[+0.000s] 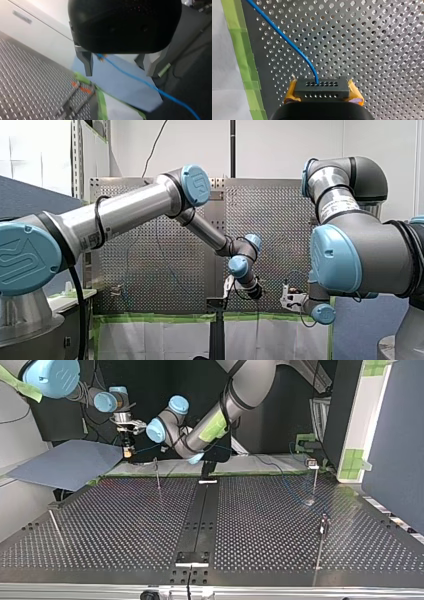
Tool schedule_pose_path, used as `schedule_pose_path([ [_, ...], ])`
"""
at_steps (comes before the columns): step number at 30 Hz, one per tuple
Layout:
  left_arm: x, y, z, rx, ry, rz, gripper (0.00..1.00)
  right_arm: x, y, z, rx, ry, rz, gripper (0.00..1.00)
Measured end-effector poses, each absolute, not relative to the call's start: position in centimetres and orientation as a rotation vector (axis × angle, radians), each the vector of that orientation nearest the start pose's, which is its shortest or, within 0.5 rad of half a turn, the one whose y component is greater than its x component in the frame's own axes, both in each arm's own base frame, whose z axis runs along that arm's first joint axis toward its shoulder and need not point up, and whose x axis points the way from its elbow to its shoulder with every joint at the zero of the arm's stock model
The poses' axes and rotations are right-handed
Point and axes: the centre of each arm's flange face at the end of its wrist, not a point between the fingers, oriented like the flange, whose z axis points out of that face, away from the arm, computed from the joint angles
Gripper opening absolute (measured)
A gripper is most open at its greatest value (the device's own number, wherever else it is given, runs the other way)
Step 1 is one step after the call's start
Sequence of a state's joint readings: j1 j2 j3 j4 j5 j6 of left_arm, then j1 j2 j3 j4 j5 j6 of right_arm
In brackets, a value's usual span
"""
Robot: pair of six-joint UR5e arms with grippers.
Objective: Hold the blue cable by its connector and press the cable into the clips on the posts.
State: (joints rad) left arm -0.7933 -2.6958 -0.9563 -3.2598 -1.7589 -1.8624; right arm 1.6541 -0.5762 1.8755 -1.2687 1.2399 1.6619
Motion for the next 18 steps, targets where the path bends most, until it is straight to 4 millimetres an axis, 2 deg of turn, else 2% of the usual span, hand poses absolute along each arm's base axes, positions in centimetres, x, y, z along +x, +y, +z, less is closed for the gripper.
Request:
schedule_pose_path([
  [4,44.8,-61.1,1.2,0.458,2.179,-0.346,1.00,21.1,-53.7,-8.6,1.502,-1.091,1.561,0.00],
  [7,45.0,-61.5,1.9,0.459,2.180,-0.341,1.00,21.1,-53.7,-8.6,1.501,-1.089,1.562,0.00],
  [14,45.4,-62.7,5.1,0.453,2.171,-0.352,1.00,21.2,-53.7,-8.6,1.498,-1.089,1.565,0.00],
  [18,45.3,-62.9,6.1,0.457,2.180,-0.345,1.00,21.3,-53.7,-8.6,1.500,-1.089,1.567,0.00],
])
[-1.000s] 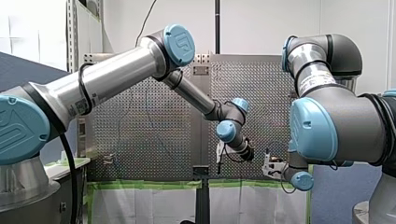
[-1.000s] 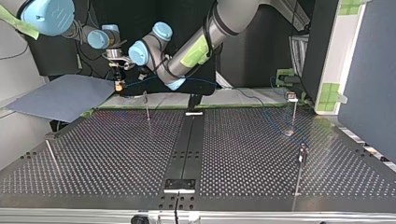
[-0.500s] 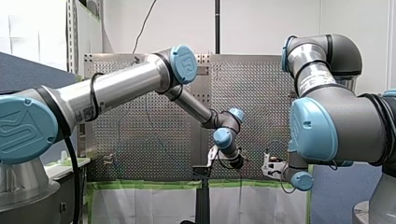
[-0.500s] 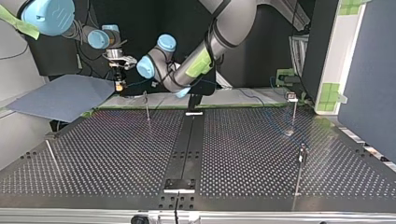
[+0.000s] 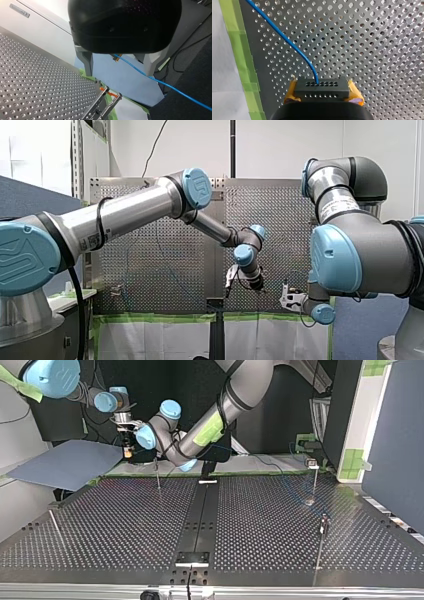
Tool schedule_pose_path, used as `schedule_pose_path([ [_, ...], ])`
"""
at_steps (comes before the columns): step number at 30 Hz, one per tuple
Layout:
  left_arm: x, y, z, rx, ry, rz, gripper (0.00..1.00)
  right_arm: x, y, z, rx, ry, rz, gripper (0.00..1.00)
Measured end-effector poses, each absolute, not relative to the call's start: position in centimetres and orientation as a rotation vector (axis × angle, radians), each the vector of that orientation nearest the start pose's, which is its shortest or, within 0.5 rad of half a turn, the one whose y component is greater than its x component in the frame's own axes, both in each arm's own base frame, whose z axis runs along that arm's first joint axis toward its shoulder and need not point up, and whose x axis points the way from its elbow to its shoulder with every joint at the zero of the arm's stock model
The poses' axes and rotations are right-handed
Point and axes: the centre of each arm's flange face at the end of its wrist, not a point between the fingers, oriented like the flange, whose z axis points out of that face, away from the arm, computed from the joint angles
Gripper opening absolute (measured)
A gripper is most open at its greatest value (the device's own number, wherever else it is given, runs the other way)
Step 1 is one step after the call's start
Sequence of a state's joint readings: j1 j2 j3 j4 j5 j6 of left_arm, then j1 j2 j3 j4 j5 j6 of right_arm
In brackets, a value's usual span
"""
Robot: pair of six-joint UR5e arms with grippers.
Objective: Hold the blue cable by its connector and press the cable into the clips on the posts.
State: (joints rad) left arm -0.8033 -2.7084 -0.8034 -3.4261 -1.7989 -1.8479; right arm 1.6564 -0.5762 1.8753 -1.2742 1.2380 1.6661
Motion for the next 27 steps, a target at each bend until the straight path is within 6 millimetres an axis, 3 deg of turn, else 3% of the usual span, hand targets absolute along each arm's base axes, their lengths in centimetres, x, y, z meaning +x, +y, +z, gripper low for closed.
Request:
schedule_pose_path([
  [11,44.1,-61.3,5.3,0.447,2.265,-0.218,1.00,21.4,-53.7,-8.6,1.501,-1.087,1.569,0.00],
  [17,44.1,-60.8,6.0,0.438,2.282,-0.152,1.00,21.6,-53.6,-8.5,1.502,-1.083,1.572,0.00],
  [27,43.0,-59.7,5.7,0.512,2.351,-0.076,1.00,21.7,-53.6,-8.6,1.505,-1.082,1.573,0.00],
])
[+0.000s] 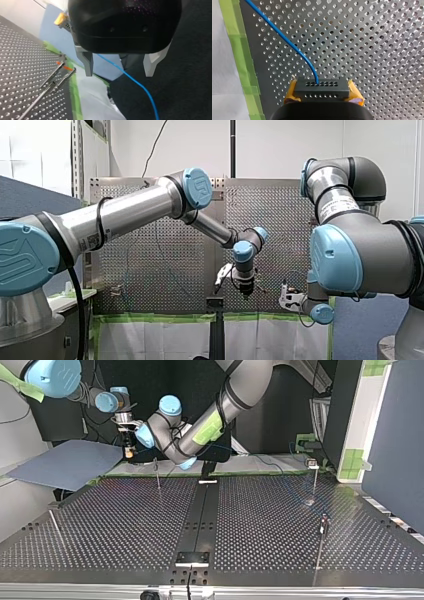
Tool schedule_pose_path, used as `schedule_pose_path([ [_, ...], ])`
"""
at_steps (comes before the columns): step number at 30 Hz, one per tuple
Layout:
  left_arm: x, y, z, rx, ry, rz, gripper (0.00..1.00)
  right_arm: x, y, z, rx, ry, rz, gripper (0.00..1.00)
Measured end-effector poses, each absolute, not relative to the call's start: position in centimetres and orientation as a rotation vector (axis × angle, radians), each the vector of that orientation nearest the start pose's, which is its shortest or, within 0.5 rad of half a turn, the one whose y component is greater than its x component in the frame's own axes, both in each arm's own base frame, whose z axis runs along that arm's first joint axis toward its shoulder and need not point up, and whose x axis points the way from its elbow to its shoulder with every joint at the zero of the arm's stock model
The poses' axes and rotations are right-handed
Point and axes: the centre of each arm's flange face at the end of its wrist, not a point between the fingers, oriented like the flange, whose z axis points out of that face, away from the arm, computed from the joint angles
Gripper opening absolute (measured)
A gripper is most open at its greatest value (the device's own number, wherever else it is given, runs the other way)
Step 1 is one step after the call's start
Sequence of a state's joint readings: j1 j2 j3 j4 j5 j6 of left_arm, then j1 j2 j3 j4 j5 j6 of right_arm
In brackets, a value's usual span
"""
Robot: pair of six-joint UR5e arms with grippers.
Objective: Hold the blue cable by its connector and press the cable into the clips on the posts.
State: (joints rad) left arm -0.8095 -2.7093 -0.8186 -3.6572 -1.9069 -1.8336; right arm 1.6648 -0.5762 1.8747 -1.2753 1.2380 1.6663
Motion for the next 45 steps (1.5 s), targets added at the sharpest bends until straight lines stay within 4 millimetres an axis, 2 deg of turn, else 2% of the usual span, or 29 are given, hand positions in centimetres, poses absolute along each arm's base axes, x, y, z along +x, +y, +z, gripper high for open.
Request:
schedule_pose_path([
  [9,42.9,-58.6,5.4,0.542,2.429,-0.040,1.00,21.9,-53.5,-8.5,1.507,-1.079,1.576,0.00],
  [14,42.6,-57.8,3.4,0.558,2.497,-0.007,1.00,22.1,-53.5,-8.5,1.509,-1.077,1.578,0.00],
  [17,42.5,-57.7,3.0,0.556,2.532,-0.009,1.00,22.1,-53.4,-8.5,1.509,-1.076,1.579,0.00],
  [26,43.0,-58.3,4.9,0.502,2.585,-0.071,1.00,22.2,-53.4,-8.5,1.510,-1.075,1.580,0.00],
  [37,42.1,-57.8,4.7,0.477,2.698,-0.083,1.00,22.4,-53.3,-8.5,1.514,-1.072,1.584,0.00],
  [45,42.8,-58.6,5.4,0.391,2.696,-0.161,1.00,22.5,-53.3,-8.5,1.517,-1.071,1.584,0.00],
])
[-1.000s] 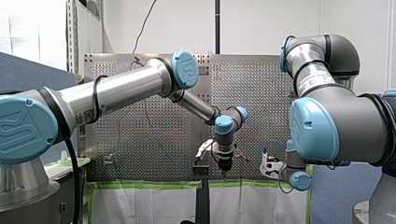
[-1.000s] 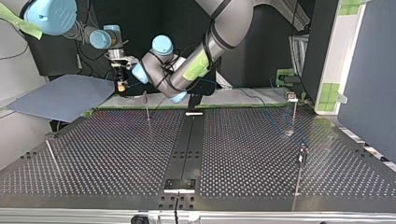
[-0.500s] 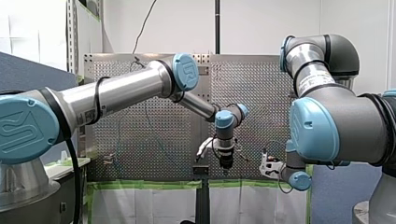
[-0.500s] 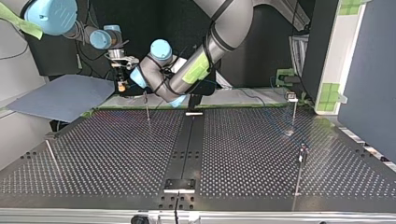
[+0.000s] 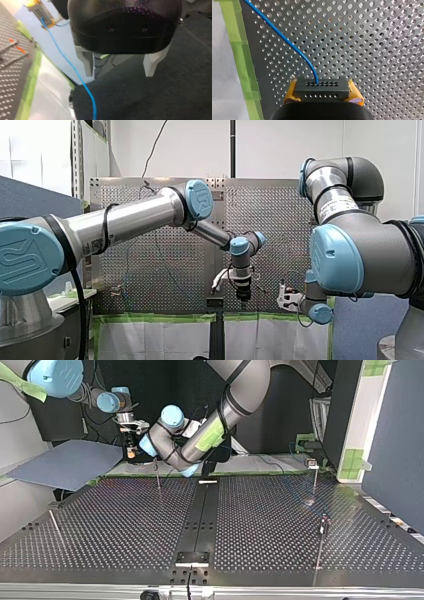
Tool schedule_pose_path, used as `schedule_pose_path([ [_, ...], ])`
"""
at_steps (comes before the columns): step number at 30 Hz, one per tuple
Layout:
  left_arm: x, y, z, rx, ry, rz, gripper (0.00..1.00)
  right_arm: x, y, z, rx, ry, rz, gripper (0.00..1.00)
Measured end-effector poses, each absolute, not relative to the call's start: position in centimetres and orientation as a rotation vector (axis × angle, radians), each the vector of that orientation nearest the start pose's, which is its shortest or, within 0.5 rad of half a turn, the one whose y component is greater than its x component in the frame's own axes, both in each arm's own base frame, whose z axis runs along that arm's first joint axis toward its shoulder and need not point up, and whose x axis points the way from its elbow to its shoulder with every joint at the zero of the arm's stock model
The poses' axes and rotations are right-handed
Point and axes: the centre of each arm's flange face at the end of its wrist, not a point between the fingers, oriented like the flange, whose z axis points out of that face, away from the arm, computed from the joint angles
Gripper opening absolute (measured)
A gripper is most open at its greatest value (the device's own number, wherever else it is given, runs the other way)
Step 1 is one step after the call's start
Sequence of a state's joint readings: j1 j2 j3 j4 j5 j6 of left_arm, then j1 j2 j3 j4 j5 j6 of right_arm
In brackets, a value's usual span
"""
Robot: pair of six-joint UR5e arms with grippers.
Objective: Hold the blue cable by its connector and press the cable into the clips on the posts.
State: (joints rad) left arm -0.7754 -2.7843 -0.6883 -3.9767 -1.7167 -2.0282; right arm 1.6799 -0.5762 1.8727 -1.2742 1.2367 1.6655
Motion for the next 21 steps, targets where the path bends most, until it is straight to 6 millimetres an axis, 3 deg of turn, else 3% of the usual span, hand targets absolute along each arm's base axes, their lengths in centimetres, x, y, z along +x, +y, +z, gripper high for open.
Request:
schedule_pose_path([
  [11,44.0,-59.7,5.4,0.242,2.623,-0.265,1.00,22.7,-53.4,-8.5,1.518,-1.068,1.586,0.00],
  [21,44.5,-59.4,3.2,0.111,2.595,-0.303,1.00,23.0,-53.4,-8.4,1.520,-1.063,1.588,0.00],
])
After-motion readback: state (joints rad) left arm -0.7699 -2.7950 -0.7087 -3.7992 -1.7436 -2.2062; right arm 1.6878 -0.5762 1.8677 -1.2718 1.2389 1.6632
